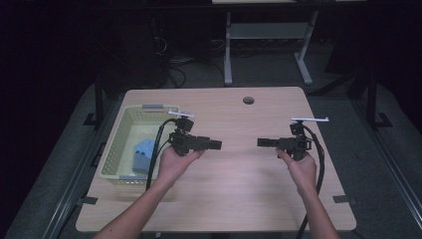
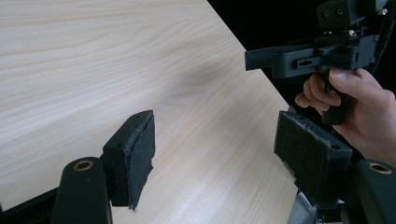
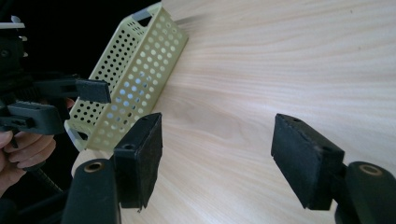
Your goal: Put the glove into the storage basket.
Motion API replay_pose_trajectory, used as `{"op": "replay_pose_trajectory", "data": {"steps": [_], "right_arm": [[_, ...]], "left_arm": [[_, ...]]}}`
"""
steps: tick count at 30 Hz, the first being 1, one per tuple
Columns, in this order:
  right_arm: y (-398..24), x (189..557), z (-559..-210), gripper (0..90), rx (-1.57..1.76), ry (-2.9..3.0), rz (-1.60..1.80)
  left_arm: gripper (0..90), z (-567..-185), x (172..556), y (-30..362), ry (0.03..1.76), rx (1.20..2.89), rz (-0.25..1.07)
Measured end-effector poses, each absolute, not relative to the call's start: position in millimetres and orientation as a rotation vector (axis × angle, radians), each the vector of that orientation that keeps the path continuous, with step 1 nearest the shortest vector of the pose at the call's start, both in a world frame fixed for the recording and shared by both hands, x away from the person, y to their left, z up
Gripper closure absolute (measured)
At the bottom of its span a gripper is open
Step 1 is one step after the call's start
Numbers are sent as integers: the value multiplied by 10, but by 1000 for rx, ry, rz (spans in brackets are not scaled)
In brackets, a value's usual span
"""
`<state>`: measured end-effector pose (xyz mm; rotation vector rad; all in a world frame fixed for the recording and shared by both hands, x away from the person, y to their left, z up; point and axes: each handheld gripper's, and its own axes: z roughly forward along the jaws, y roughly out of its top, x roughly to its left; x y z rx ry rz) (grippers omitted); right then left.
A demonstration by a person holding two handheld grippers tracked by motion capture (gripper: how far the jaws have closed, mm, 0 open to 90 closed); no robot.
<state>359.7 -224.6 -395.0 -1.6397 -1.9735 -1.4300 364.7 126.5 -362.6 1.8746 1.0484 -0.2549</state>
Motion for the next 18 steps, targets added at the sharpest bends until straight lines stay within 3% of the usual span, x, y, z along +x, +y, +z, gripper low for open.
{"op": "replay_pose_trajectory", "data": {"steps": [18], "right_arm": [[-2595,3343,-4212,330,-1694,-1918,-1436]], "left_arm": [[278,-3815,3411,976,980,1913,-282]]}}
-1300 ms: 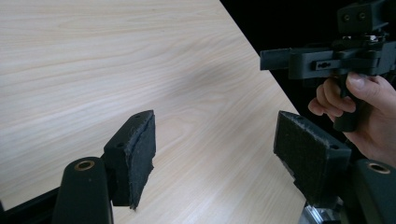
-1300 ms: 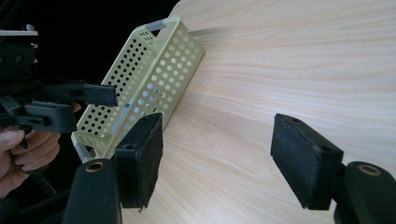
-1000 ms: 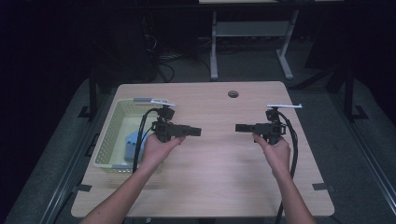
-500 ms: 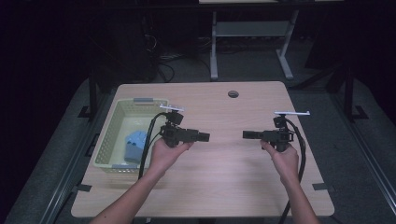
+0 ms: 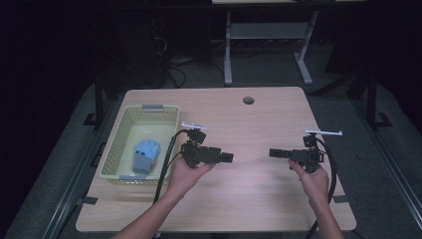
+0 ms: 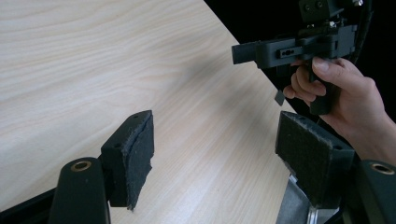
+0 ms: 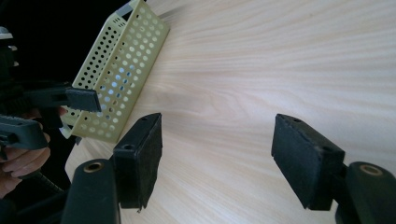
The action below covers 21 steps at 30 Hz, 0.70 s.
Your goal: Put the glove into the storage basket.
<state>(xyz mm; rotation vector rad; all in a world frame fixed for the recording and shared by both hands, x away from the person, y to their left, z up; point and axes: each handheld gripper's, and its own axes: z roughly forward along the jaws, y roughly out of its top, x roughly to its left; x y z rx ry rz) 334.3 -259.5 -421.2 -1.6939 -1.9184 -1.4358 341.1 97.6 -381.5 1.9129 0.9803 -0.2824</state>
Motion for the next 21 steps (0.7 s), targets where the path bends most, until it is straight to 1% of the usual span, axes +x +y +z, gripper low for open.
{"op": "replay_pose_trajectory", "data": {"steps": [17,21], "right_arm": [[-2746,3024,-4415,324,-1687,-1925,-1435],[-2754,2894,-4498,315,-1666,-1924,-1449]], "left_arm": [[275,-4099,3232,836,954,1949,-285],[275,-4189,3118,827,931,1952,-301]]}}
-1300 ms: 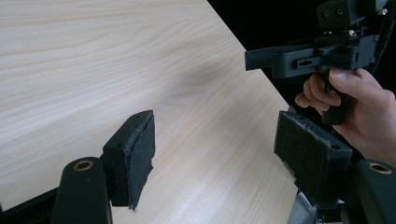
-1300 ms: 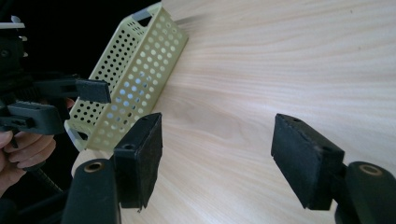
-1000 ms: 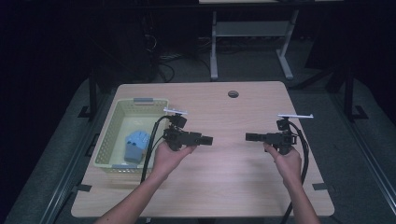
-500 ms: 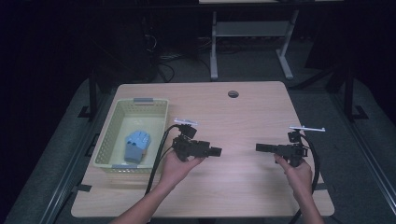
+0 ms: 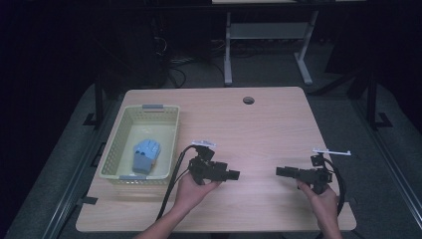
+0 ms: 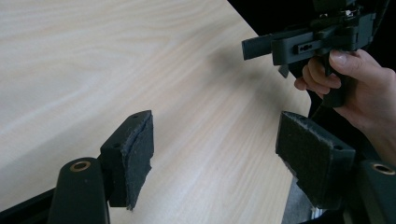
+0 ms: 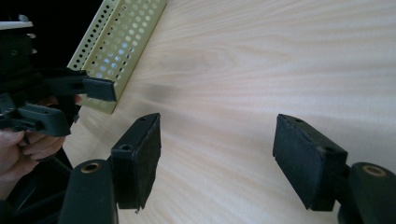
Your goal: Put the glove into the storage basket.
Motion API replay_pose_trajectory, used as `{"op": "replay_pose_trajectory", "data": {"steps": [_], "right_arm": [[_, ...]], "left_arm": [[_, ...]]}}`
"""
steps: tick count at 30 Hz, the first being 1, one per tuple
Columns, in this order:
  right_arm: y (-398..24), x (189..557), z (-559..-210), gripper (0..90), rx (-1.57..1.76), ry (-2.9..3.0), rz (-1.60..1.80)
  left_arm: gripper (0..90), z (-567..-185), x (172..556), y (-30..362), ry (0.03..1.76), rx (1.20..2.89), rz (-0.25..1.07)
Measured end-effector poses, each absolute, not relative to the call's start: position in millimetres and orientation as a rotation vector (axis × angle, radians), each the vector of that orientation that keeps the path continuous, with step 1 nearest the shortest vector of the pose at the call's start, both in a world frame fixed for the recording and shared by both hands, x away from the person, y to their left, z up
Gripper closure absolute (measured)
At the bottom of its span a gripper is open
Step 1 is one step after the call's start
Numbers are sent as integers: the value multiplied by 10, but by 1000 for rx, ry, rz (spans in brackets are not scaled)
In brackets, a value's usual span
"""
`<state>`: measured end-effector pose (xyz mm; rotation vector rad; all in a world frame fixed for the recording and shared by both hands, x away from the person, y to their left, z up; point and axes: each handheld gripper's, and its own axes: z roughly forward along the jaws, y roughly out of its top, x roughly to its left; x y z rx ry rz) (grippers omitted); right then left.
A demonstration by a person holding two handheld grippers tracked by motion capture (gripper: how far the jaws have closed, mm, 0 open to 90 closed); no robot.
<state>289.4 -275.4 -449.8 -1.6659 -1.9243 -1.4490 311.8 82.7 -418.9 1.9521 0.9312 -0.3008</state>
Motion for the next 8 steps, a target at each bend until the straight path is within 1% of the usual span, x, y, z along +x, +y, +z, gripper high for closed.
{"op": "replay_pose_trajectory", "data": {"steps": [8], "right_arm": [[-2759,2641,-4516,294,-1567,-1935,-1500]], "left_arm": [[275,-4309,2841,856,860,1957,-283]]}}
